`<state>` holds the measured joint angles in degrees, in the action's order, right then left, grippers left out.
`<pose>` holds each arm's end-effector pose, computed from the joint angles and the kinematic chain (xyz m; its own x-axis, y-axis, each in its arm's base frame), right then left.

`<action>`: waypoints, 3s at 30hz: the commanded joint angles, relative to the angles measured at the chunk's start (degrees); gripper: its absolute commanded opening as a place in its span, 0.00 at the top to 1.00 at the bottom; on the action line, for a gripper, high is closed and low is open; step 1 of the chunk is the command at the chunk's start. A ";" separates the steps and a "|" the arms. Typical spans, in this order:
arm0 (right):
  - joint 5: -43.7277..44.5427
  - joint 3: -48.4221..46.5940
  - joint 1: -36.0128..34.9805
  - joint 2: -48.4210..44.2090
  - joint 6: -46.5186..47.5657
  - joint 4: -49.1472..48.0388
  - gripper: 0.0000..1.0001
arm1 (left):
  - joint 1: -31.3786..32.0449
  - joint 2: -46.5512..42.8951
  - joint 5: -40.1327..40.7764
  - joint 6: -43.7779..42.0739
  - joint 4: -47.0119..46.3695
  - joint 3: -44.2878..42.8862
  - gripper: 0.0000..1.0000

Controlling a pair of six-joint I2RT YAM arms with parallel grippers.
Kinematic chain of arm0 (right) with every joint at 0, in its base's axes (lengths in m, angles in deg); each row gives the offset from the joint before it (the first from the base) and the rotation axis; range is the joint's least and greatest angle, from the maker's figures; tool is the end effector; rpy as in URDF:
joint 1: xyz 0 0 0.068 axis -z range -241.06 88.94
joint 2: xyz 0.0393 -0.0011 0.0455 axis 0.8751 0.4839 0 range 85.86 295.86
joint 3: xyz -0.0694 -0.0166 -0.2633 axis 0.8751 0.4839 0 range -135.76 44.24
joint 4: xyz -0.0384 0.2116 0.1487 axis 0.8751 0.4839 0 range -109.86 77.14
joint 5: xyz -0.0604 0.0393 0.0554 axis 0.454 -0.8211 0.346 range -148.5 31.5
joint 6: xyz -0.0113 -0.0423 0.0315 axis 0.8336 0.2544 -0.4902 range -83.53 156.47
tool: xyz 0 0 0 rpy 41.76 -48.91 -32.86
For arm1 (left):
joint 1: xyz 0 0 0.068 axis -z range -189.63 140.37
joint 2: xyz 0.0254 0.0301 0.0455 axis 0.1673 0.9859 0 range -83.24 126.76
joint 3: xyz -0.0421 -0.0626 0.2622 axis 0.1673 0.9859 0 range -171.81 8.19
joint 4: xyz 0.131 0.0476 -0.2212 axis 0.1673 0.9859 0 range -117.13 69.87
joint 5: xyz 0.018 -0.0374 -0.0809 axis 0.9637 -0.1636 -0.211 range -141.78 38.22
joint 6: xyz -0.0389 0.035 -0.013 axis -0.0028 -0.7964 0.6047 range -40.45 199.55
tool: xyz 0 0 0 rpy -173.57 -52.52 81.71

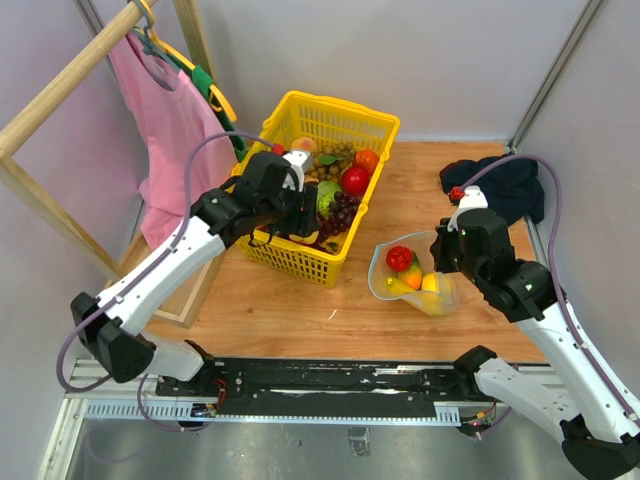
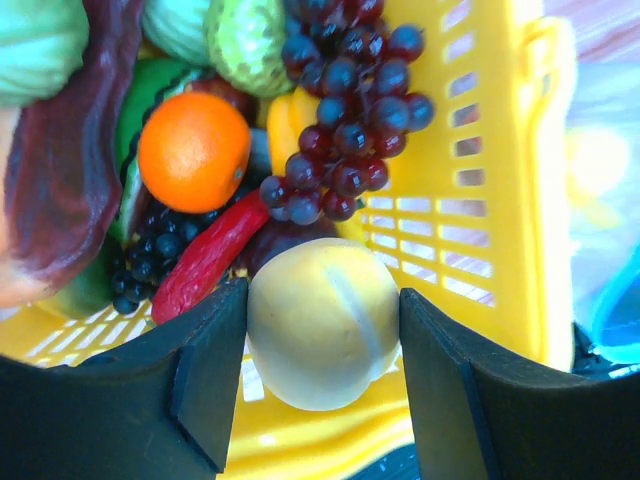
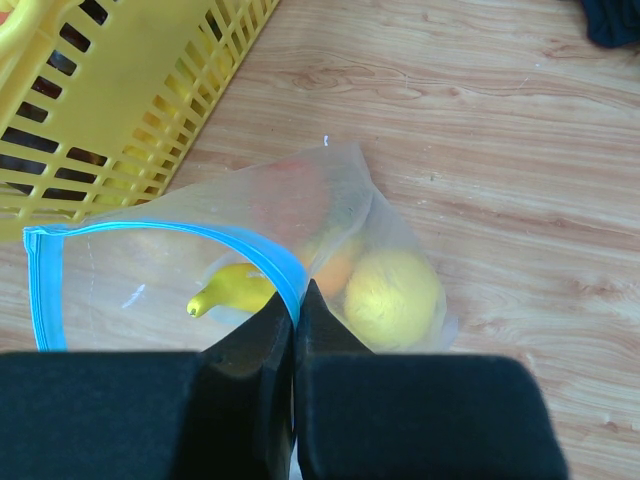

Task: Place the food in the zip-top bag and seal the zipper
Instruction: Pick up the fake fruit from the bin, then place the fake fruit in the zipper food storage bag, then pick up the fake fruit from the bin.

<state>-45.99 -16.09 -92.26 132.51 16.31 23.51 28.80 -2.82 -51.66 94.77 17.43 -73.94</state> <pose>0.1383 0.0748 0.3679 -0.5165 0.0804 -0.8525 -0.1777 0.9638 0.1986 0.2348 -0.1860 0.3666 -0.6770 0.2021 -0.7077 0.4587 0.8678 -0.1910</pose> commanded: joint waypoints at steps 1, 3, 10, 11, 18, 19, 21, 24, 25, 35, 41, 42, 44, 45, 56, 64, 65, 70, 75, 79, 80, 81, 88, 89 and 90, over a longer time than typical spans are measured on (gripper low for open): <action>1.12 0.17 0.70 -0.69 -0.72 -1.10 0.99 | 0.75 -6.56 -2.75 -0.64 -7.67 0.39 0.71; 1.10 0.13 0.70 -0.69 -0.82 -1.32 0.99 | 1.80 -8.07 -4.18 -0.80 -10.39 1.21 0.71; 0.68 -0.17 0.70 -0.77 -0.96 -1.33 0.99 | 8.84 -10.32 -5.93 -1.89 -19.28 4.20 0.70; 0.58 -0.21 0.70 -0.84 -0.96 -1.28 0.99 | 10.05 -10.28 -5.97 -2.13 -20.52 4.63 0.70; 0.05 -0.22 0.70 -1.04 -1.13 -1.26 0.99 | 16.96 -8.46 -5.38 -4.00 -27.45 6.41 0.71; -0.02 -0.28 0.70 -1.10 -1.18 -1.34 0.99 | 17.82 -8.06 -5.61 -4.24 -28.49 6.70 0.71; -0.24 -0.31 0.70 -1.05 -1.21 -1.29 1.00 | 19.60 -6.94 -5.50 -4.87 -30.60 7.22 0.71; -0.76 -0.22 0.71 -1.04 -1.25 -1.50 0.99 | 21.95 -4.58 -5.00 -5.87 -33.70 7.69 0.72; -0.93 -0.18 0.70 -1.04 -1.28 -1.53 0.99 | 22.80 -3.65 -4.69 -6.10 -34.69 7.77 0.72; -1.52 -0.22 0.70 -1.63 -1.15 -1.60 1.00 | 25.94 4.90 -3.89 -7.93 -42.67 8.02 0.70; -2.29 -0.18 0.75 -1.65 -0.87 -1.95 0.99 | 26.06 9.71 -1.23 -7.53 -44.75 6.84 0.66; -2.36 -0.12 0.71 -1.73 -0.81 -2.06 0.99 | 26.07 10.43 -1.08 -7.26 -45.19 6.57 0.65; -2.46 0.03 0.75 -1.95 -0.76 -2.16 0.99 | 26.05 11.71 -0.96 -6.45 -46.44 6.38 0.61; -2.49 0.13 0.71 -2.04 -0.80 -2.28 0.99 | 26.06 12.32 -1.01 -6.24 -47.08 6.42 0.59; -2.51 0.74 0.70 -2.12 -0.89 -2.48 0.99 | 26.05 13.61 -0.72 -5.12 -46.34 6.24 0.27; -2.36 0.75 0.70 -2.27 -0.99 -2.49 0.99 | 26.05 11.52 -0.87 -5.12 -44.15 6.37 0.22; -2.32 0.72 0.70 -2.31 -1.00 -2.43 0.99 | 26.07 11.05 -0.83 -5.12 -43.67 6.51 0.22; -2.05 0.84 0.75 -2.27 -1.08 -2.46 0.99 | 26.05 7.55 0.78 -5.21 -40.15 6.89 0.22; -2.01 0.76 0.71 -2.26 -1.13 -2.43 0.99 | 26.04 2.35 5.71 -5.76 -36.20 7.39 0.20; -1.50 0.56 0.71 -2.42 -1.13 -1.98 0.99 | 25.95 -2.15 10.94 -6.08 -32.28 7.59 0.17; -1.38 0.57 0.70 -2.49 -1.03 -1.93 0.99 | 25.91 -2.98 12.73 -6.16 -31.27 7.51 0.16; -1.28 0.57 0.70 -2.53 -1.02 -1.84 0.99 | 25.87 -3.85 14.65 -6.33 -30.10 7.51 0.15; -1.34 0.38 0.70 -2.19 -1.11 -1.82 0.99 | 21.41 -8.09 19.92 -6.06 -23.29 7.44 0.13; -1.37 0.29 0.70 -2.18 -1.13 -1.86 0.99 | 20.35 -8.55 19.97 -5.94 -22.10 7.57 0.12; -1.35 0.25 0.70 -2.18 -1.19 -1.84 1.00 | 19.25 -8.75 20.00 -5.79 -21.20 7.47 0.12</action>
<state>-48.02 -15.57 -92.26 130.85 15.65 22.81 51.51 -9.82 -35.27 88.78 -9.02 -66.46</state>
